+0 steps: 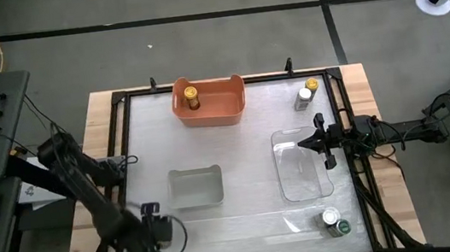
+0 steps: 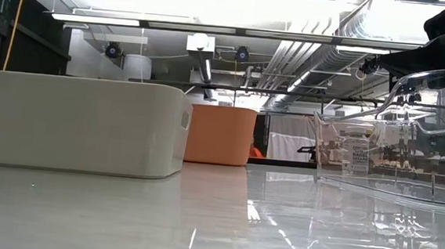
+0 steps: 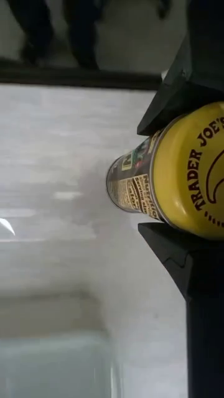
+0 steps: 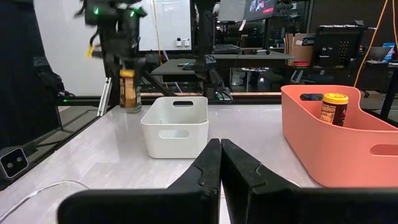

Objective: Sort spices by type
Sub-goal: Put the bottom left yellow seasoning bottle into the orange bin

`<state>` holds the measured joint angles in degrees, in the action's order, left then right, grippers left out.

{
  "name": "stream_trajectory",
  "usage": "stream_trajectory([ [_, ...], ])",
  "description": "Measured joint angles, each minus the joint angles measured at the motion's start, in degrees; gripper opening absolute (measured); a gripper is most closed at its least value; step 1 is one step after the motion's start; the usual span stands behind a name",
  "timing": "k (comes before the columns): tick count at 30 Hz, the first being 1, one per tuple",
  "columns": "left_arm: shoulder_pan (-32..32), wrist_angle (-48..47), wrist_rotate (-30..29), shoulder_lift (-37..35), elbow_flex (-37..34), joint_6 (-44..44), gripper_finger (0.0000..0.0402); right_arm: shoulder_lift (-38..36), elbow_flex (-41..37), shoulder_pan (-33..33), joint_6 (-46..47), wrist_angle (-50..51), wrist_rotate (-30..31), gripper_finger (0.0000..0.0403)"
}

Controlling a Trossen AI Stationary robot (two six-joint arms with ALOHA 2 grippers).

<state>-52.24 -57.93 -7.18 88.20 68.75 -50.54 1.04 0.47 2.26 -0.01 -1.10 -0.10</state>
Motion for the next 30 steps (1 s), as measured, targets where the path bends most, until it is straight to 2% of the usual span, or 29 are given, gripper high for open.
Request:
stream_trajectory([
  [3,4.2,-1.6,-0.4,-4.5,3.2,1.4,0.0187,0.0,0.0,0.0,0.0,0.0,0.0,0.0],
  [6,11.0,-3.1,-4.9,-8.3,8.4,7.4,0.0187,0.0,0.0,0.0,0.0,0.0,0.0,0.0],
  [8,17.5,-3.7,-7.7,-9.2,12.0,12.6,0.0187,0.0,0.0,0.0,0.0,0.0,0.0,0.0],
  [11,29.3,-3.9,-8.5,-8.5,16.6,21.8,0.0187,0.0,0.0,0.0,0.0,0.0,0.0,0.0],
  [15,45.6,-3.7,-10.4,-4.4,22.1,33.4,0.0187,0.0,0.0,0.0,0.0,0.0,0.0,0.0],
  [20,62.7,-3.1,-11.3,3.2,27.9,42.5,0.0187,0.0,0.0,0.0,0.0,0.0,0.0,0.0],
  [24,72.5,0.6,-10.4,9.1,29.6,50.4,0.0187,0.0,0.0,0.0,0.0,0.0,0.0,0.0],
  [30,83.5,4.7,-1.2,19.1,29.6,58.0,0.0187,0.0,0.0,0.0,0.0,0.0,0.0,0.0],
])
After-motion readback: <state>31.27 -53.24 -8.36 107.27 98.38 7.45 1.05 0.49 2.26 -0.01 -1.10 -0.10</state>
